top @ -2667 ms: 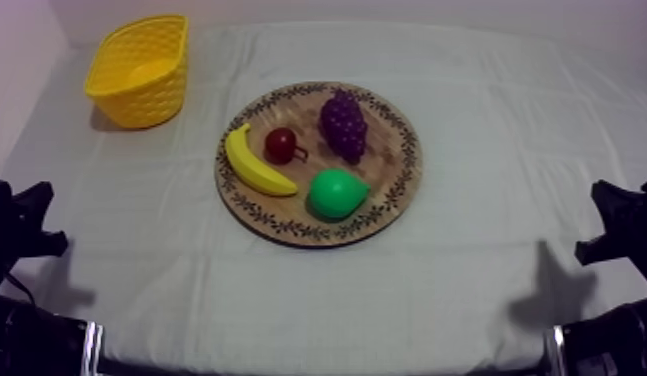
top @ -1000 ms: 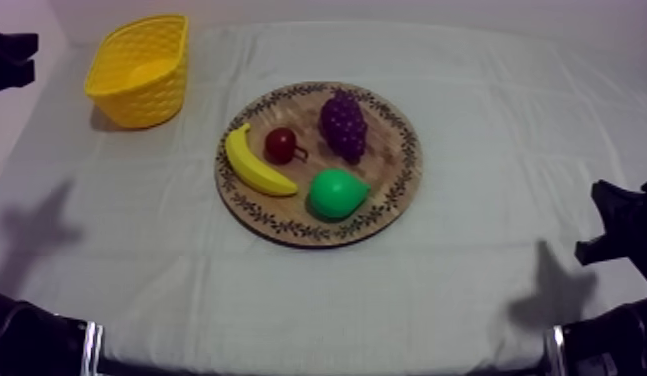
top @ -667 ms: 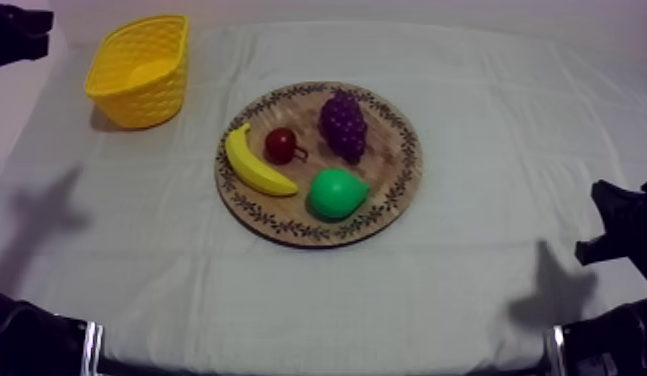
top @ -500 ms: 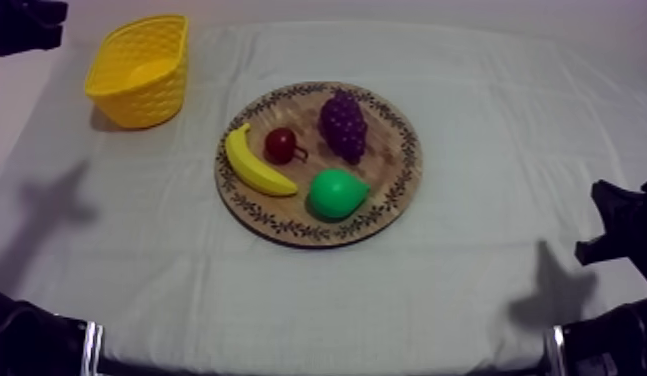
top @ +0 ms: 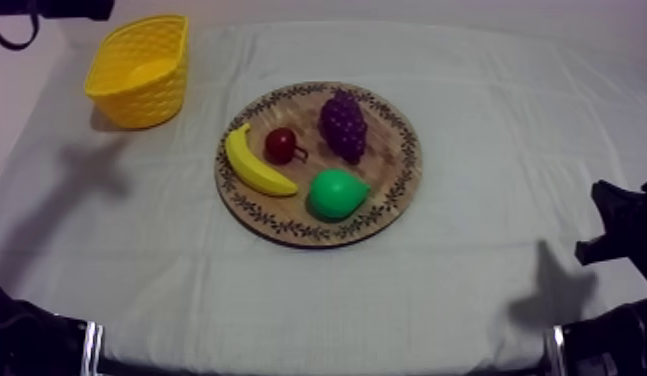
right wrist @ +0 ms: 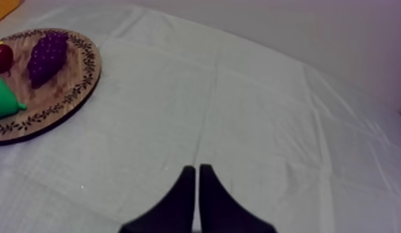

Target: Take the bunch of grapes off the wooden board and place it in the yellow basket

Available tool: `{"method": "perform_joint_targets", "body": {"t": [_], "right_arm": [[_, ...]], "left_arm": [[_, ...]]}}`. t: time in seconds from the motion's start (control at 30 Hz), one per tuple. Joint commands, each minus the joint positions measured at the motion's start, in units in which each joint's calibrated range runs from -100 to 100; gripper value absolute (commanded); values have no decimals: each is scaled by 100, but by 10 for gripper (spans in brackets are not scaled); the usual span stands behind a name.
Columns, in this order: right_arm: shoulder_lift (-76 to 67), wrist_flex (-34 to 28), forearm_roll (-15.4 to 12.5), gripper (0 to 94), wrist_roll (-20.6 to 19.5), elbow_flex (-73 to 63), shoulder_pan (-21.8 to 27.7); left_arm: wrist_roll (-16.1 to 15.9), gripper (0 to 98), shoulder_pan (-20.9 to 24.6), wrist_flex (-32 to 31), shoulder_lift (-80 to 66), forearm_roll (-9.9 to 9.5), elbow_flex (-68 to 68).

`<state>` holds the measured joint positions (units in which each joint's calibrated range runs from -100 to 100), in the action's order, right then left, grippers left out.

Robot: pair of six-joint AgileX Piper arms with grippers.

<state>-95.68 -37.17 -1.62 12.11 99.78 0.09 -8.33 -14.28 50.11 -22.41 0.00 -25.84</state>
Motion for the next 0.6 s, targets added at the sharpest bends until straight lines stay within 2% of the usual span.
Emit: {"method": "perform_joint_targets", "body": {"t": [0.0,0.27,0.57], "right_arm": [[0,-1,-2,5,7,-1,-1],[0,-1,-2,5,8,-1,-1],[0,-1,-2,5,7,-1,-1]], "left_arm": [[30,0,-160,129,300,-49,314],[-7,0,-657,287,1034,-116,911],[-112,0,-1043,755,1756,-48,1810]]}}
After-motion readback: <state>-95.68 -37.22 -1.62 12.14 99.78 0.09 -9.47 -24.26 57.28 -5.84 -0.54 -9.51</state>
